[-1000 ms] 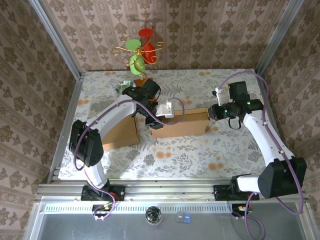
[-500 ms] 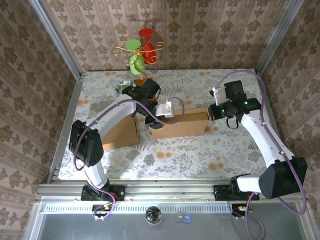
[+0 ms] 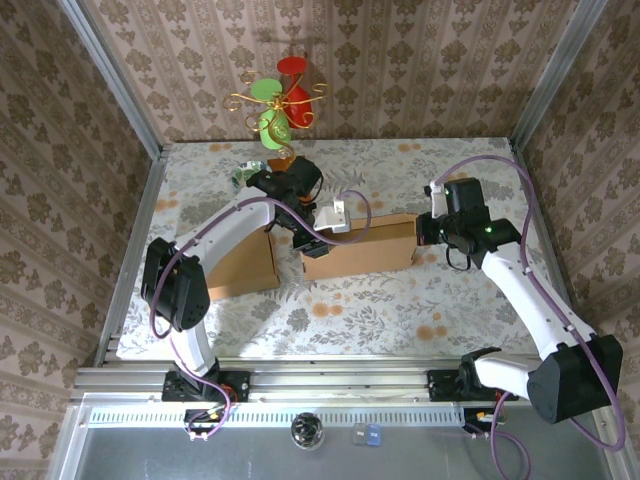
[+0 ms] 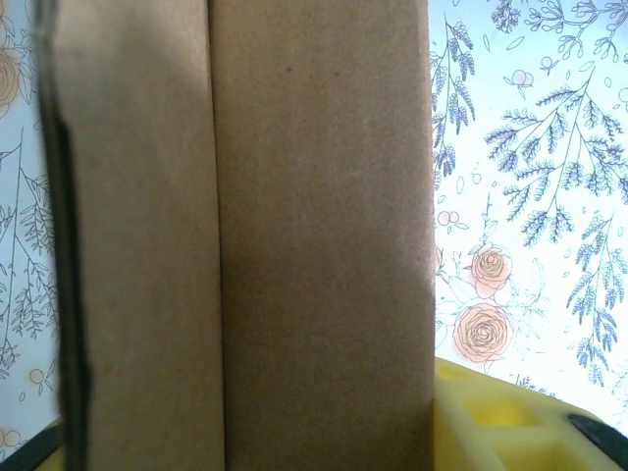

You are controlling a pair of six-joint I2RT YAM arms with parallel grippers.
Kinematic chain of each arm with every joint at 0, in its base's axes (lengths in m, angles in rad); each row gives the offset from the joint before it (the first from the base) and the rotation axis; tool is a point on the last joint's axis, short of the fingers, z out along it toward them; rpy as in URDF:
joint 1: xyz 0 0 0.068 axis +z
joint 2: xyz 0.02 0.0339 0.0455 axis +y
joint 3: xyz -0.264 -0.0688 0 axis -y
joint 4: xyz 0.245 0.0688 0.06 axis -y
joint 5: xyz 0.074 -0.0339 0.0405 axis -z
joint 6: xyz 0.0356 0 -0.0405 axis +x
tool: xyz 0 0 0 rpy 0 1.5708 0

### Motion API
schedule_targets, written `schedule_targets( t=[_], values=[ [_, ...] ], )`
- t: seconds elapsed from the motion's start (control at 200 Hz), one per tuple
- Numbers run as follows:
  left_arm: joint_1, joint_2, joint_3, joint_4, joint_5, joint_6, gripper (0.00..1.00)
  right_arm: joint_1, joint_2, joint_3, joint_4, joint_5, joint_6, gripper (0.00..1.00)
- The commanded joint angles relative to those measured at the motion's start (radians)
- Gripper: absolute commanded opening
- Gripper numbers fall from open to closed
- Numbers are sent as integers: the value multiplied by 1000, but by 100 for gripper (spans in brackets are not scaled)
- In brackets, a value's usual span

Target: Fold the paper box

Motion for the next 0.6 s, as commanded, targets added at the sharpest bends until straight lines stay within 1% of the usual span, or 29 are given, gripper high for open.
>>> schedule_targets(
  t=[0.0,0.22,0.595],
  values=[
    [9,10,9,48,-8,-54,47,19,-20,-37,32,18,38,0],
    [17,-58,-62,176,-34,-138,64,38,-40,-72,72,56,47,0],
    [25,-135,-146,262,-37,-220,69,63,-42,-81,87,92,51,0]
  ],
)
